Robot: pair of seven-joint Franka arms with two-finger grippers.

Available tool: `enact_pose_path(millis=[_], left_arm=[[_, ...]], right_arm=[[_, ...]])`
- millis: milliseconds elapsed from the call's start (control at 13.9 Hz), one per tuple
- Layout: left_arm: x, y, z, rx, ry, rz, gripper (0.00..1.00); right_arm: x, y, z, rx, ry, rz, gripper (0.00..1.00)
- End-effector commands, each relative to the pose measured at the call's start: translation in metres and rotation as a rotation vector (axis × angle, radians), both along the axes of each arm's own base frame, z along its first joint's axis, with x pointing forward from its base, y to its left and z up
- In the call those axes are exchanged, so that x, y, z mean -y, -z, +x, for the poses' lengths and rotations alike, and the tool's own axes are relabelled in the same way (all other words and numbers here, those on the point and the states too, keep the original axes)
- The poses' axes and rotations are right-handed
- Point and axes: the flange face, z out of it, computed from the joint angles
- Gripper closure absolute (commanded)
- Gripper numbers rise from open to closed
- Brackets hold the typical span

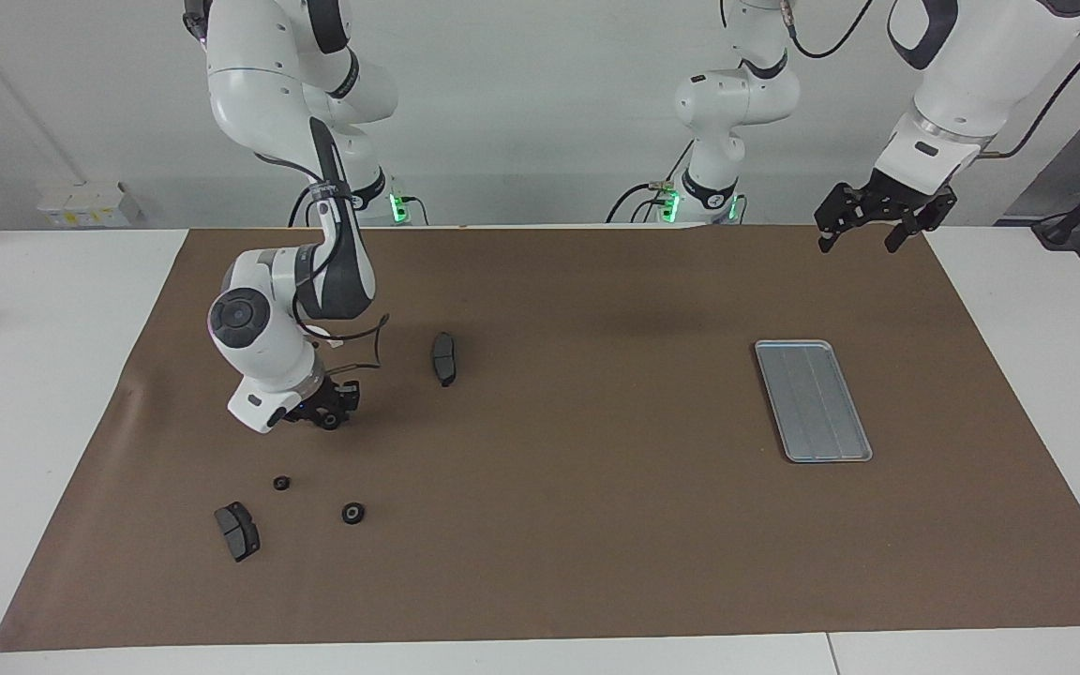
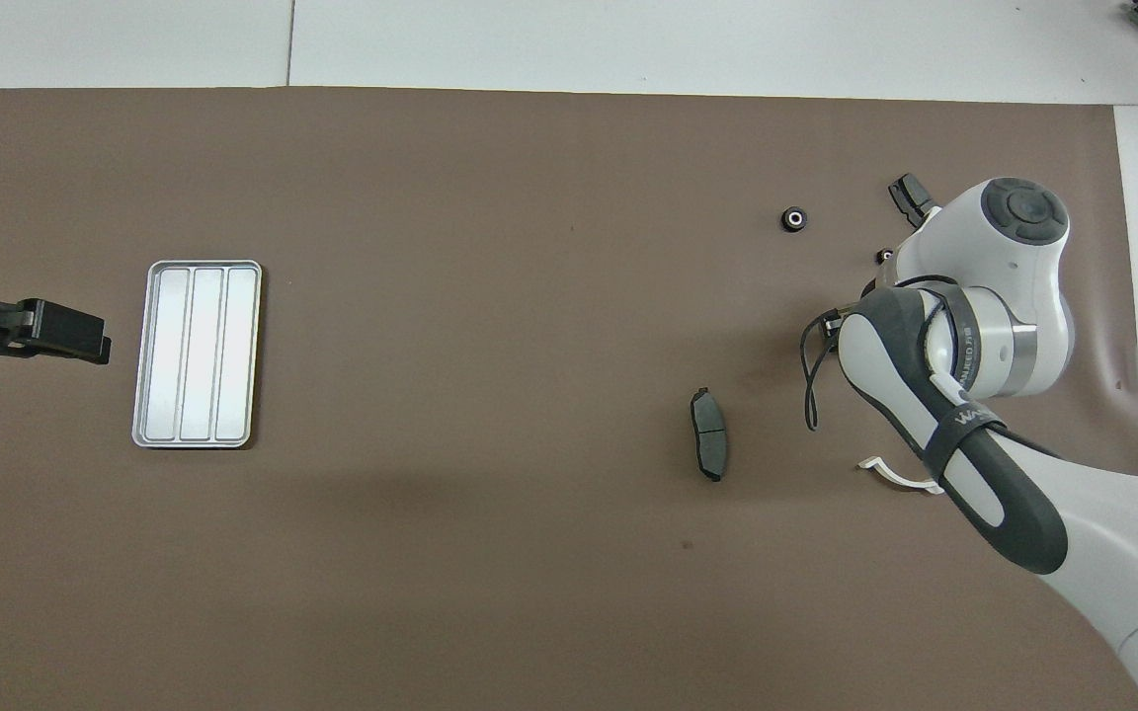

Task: Pick bearing gear from pile to tray
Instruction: 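Grasp the black bearing gear with the right gripper and lift it, then carry the bearing to the table center and release it with the right gripper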

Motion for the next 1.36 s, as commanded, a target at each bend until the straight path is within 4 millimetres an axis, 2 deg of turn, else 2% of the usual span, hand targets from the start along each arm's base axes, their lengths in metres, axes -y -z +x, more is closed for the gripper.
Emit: enact_pose_path(millis=[0,216,359,431,575,790,862,1006,1149,1293], left_arm=[[-0.003,-0.002,-0.008,-0.005,0.005,-0.002,0.0],[-0.003,-0.002,-0.008,-0.005,0.005,-0.002,0.0],[-0.003,-0.002,-0.008,-0.005,0.005,-0.002,0.0],[-0.003,-0.002,-0.008,-0.005,0.005,-0.002,0.0],[-0.003,-0.002,-0.008,-0.003,0.005,-0.002,0.0],[-0.003,-0.002,-0.008,-0.005,0.005,-0.002,0.0],[-0.003,-0.002,-0.008,-0.005,0.005,-0.002,0.0],[-0.003,-0.002,-0.008,-0.005,0.005,-0.002,0.0],[-0.003,-0.002,-0.008,-0.005,0.005,-0.002,0.0],[-0.003,-0.002,-0.008,-0.005,0.005,-0.002,0.0]], right_arm=[[0.002,-0.005,-0.008,-0.006,-0.006,0.012,0.82],[0.002,-0.008,-0.006,0.0,-0.006,0.012,0.99],[-0.002,-0.016,-0.002,0.014,-0.016,0.012,1.0],[-0.019,-0.025,0.001,0.02,-0.043,0.012,1.0],[-0.056,-0.058,0.012,0.039,-0.109,0.001,1.0],[-0.112,-0.093,0.015,0.074,-0.155,-0.007,1.0],[-0.138,-0.1,0.012,0.092,-0.153,-0.005,1.0],[-0.207,-0.107,-0.003,0.14,-0.109,0.014,1.0],[-0.261,-0.11,-0.021,0.185,-0.081,0.034,1.0],[-0.296,-0.114,-0.035,0.219,-0.077,0.063,1.0]])
